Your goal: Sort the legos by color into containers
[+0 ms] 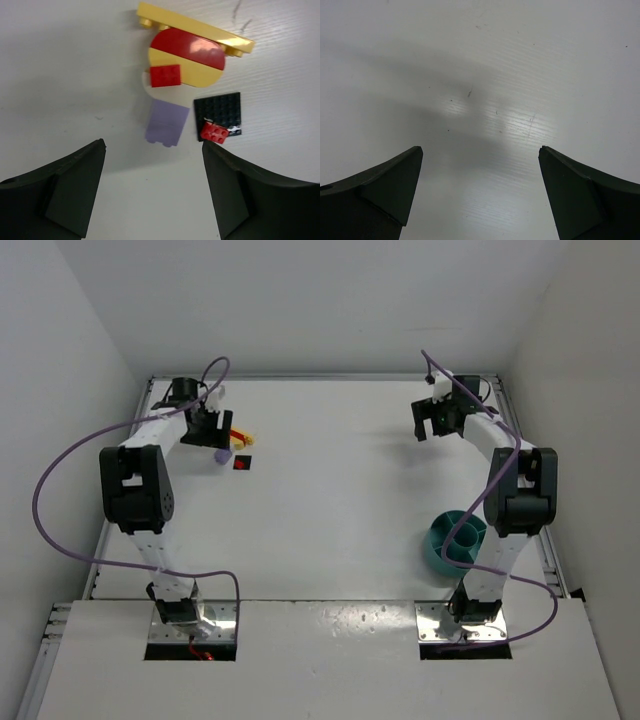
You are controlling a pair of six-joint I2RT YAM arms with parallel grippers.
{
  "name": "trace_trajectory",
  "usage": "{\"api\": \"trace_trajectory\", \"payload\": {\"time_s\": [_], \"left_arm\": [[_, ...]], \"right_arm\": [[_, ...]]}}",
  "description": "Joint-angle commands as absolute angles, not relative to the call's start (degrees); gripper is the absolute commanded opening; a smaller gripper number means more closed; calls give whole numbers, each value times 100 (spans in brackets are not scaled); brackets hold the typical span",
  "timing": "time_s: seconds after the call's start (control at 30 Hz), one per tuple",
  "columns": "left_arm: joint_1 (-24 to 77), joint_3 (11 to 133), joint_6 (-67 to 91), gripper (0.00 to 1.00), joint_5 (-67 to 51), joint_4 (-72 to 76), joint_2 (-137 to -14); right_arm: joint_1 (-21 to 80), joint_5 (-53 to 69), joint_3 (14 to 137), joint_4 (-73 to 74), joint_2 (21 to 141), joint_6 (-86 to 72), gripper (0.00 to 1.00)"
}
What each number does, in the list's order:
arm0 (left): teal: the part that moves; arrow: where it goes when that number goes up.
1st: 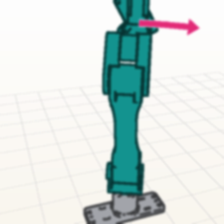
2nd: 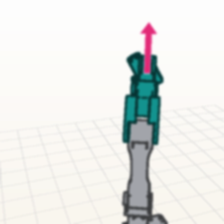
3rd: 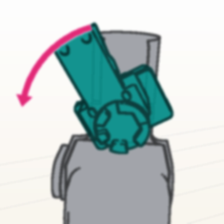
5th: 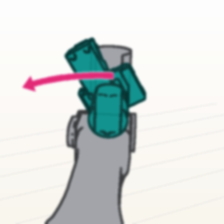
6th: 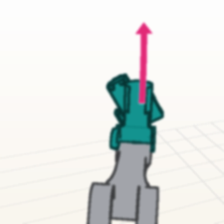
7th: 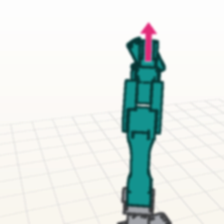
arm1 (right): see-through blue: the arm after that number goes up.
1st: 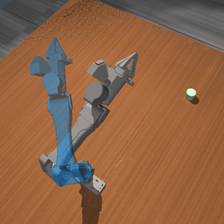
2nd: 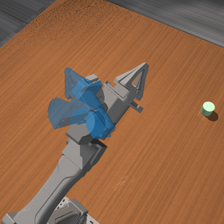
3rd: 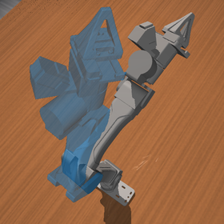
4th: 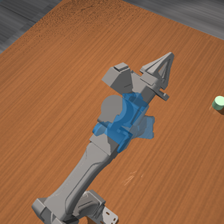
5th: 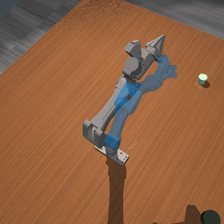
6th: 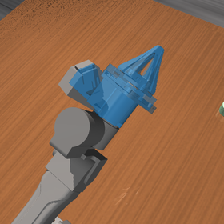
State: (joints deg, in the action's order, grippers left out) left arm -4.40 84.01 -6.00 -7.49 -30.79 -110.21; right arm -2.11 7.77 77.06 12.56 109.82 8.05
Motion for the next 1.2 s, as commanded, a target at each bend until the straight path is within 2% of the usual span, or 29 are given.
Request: {"api": "trace_trajectory", "payload": {"time_s": [0.0, 0.37, 0.97, 1.17], "left_arm": [[-291, 8385, -703, 84, -1371, -3050, -11101], [-185, 8438, -703, 76, -1028, -3103, -11558], [-26, 8201, -703, 38, -1098, -2751, -11655], [-26, 7673, -984, 33, -1878, -2585, -11058]], "right_arm": [[-185, 870, 7893, 1143, 11057, 879, 100], [-185, 870, 7787, 1143, 11057, 932, 100], [-185, 923, 7735, 1090, 11004, 932, 100], [-132, 923, 7629, 1090, 10890, 932, 100]]}}
